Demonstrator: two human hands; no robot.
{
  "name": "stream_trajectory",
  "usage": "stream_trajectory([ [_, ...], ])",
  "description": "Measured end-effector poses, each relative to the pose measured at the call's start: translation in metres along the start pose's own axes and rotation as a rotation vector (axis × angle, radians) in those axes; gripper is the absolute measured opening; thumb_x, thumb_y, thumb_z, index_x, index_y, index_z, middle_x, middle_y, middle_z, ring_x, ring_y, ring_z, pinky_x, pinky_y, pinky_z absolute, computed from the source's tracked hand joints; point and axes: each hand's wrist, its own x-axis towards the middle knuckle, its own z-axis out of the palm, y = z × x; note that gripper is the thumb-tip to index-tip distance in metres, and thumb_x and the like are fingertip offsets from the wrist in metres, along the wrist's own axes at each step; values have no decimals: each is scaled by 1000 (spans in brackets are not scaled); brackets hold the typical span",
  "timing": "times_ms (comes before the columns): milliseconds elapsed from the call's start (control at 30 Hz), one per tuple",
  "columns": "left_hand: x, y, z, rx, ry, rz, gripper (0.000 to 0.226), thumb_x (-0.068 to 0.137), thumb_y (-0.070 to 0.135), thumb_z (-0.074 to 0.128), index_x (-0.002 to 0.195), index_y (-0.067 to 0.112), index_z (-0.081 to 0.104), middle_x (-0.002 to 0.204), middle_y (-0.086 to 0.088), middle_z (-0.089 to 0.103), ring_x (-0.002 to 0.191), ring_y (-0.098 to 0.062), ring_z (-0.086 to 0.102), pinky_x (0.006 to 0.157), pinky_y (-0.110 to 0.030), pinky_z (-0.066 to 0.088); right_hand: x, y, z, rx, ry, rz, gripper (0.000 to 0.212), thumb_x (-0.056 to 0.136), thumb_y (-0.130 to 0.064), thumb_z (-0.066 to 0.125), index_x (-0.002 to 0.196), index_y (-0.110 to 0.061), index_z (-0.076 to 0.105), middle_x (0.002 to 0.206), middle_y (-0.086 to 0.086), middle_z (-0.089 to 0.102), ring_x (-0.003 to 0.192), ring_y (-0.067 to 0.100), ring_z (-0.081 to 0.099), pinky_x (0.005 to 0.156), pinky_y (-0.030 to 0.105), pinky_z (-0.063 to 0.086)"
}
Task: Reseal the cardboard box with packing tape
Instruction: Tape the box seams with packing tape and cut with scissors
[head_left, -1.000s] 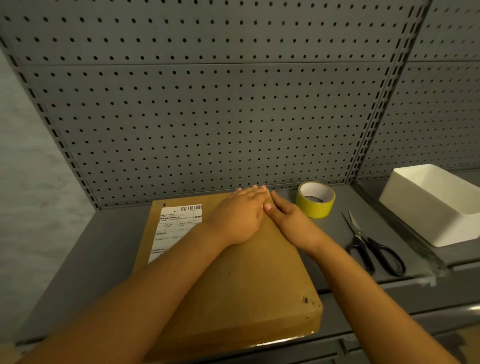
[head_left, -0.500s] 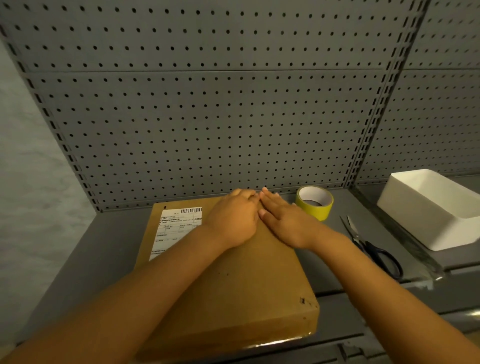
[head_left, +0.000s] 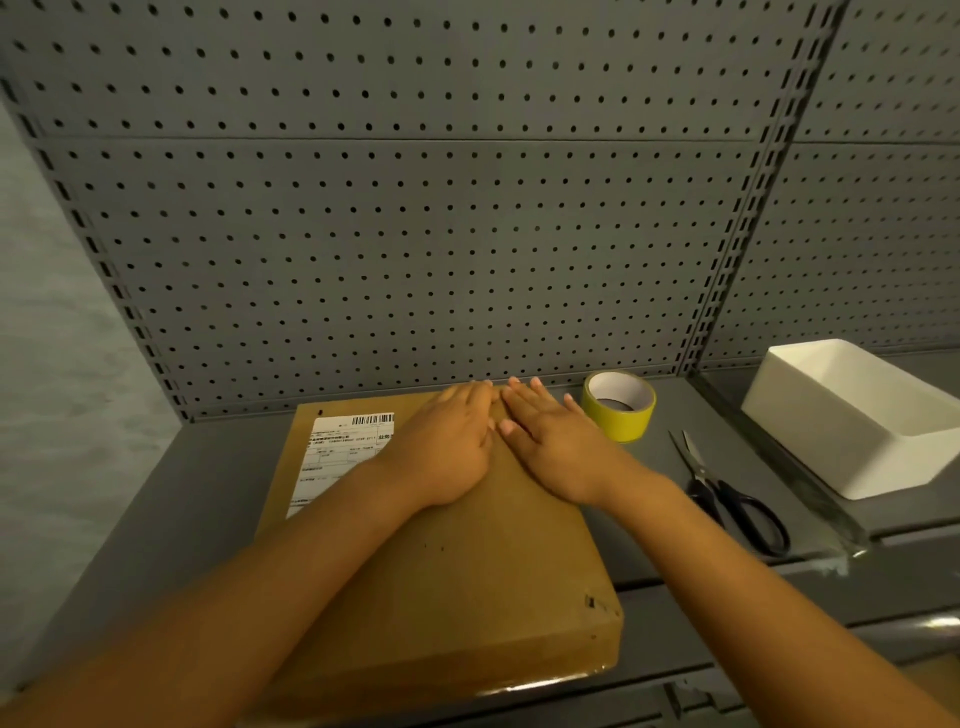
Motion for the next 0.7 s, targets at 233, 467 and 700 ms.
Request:
stream_trajectory([
  [233,0,3,1,49,-54,32,53,103,21,26,153,23,9,160,-3,13,146,-17,9,119,-32,7,-6,5,2,750,-4,141,76,98,-39,48,154,-22,0,155,-5,25,135,10,35,108,25,34],
  [467,7,4,1,29,-79,100,56,99,13,29,152,27,18,158,9,19,146,-8,11,120,-40,8,-2,2,11,735,150,144,68,99,-27,49,153,-17,10,154,0,30,140,13,30,109,23,28],
  [700,15,7,-3,21,-28,127,49,99,13,34,146,22,31,152,3,32,138,-14,27,114,-32,23,12,11,7,714,73,168,56,104,-30,33,153,-20,10,158,-1,20,142,14,26,112,26,24],
])
